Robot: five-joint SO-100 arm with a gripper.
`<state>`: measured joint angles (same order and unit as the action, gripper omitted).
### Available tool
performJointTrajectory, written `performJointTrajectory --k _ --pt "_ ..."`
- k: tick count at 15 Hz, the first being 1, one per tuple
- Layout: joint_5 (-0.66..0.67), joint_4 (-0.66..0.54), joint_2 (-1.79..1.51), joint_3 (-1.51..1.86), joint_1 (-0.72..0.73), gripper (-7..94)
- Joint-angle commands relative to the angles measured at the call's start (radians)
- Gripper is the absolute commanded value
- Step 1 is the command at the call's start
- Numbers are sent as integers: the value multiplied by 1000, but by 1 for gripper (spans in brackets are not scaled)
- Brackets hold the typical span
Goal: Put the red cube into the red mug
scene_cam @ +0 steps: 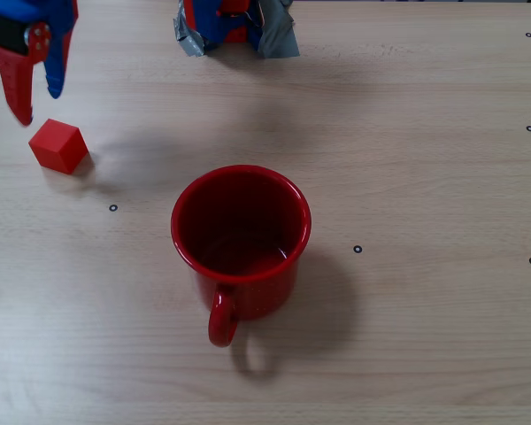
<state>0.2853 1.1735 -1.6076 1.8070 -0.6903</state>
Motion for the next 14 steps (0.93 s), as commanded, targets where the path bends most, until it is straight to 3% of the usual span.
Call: performJointTrajectory --k 1,5,7,9,14 --pt "40 -28 -52 -5 0 35" --pt "117 -84 -43 25 -3 37" --pt "97 -72 -37 63 -5 53" --pt "94 -29 -37 66 -11 60" --pt "86 -11 2 37 -28 62"
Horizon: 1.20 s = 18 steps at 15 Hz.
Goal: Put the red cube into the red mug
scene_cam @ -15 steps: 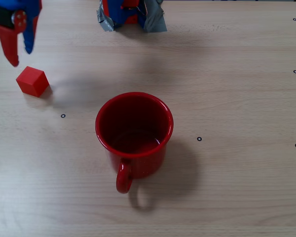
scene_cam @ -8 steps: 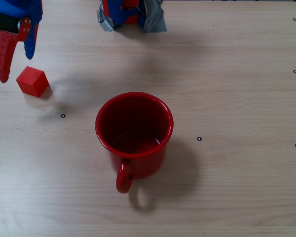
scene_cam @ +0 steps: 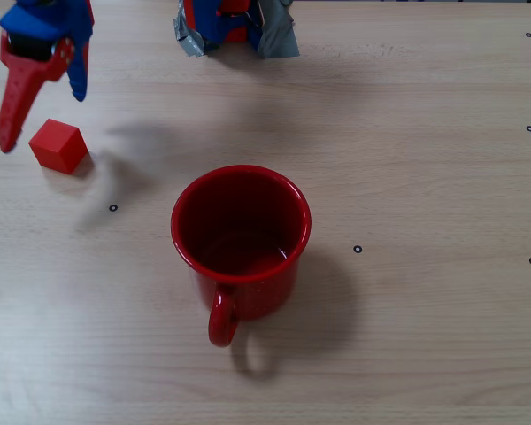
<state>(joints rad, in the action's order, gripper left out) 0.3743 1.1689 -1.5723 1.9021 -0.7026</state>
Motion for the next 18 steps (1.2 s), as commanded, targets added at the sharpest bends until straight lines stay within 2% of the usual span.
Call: performJointTrajectory --k 1,16,18 --pt "-6 -23 -14 -67 -17 62" --pt "-71 -137 186 -163 21 62" --pt "-71 -152 186 -152 29 52"
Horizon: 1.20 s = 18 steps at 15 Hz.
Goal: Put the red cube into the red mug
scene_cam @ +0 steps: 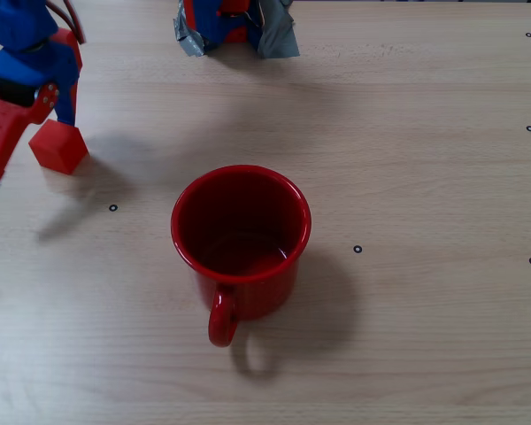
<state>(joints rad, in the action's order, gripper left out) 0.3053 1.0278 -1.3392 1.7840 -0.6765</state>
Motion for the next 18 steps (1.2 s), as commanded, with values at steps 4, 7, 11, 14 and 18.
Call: performJointTrajectory --k 4,7,11,14,18 --pt "15 -12 -48 -21 17 22" --pt "38 -11 -48 -17 18 8" --pt "49 -11 -51 -14 14 0" --pt "28 -23 -61 -5 -3 0" --pt "-18 8 -144 -40 -25 0"
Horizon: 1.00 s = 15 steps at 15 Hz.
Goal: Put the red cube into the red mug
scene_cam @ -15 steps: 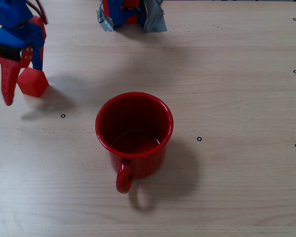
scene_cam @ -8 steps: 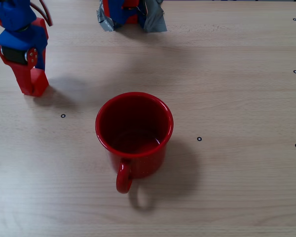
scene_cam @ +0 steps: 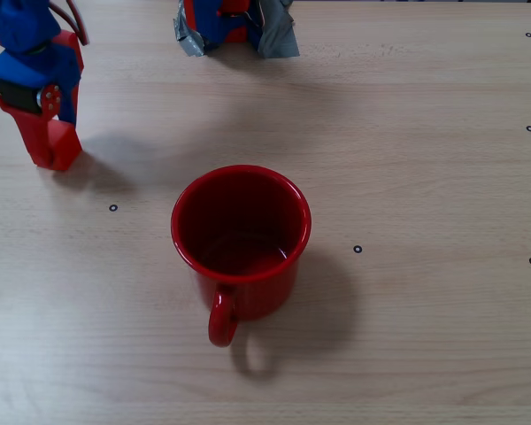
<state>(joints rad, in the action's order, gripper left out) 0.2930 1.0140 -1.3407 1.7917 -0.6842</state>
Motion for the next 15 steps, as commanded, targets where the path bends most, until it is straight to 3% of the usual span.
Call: performJointTrajectory --k 1,4,6,12,15 --pt "-25 51 -183 -61 -11 0" --pt "-11 284 -259 -187 23 0" --pt "-91 394 -311 -276 38 0" --pt "-147 707 -422 -538 118 0" --pt "-135 792 -479 -572 153 0"
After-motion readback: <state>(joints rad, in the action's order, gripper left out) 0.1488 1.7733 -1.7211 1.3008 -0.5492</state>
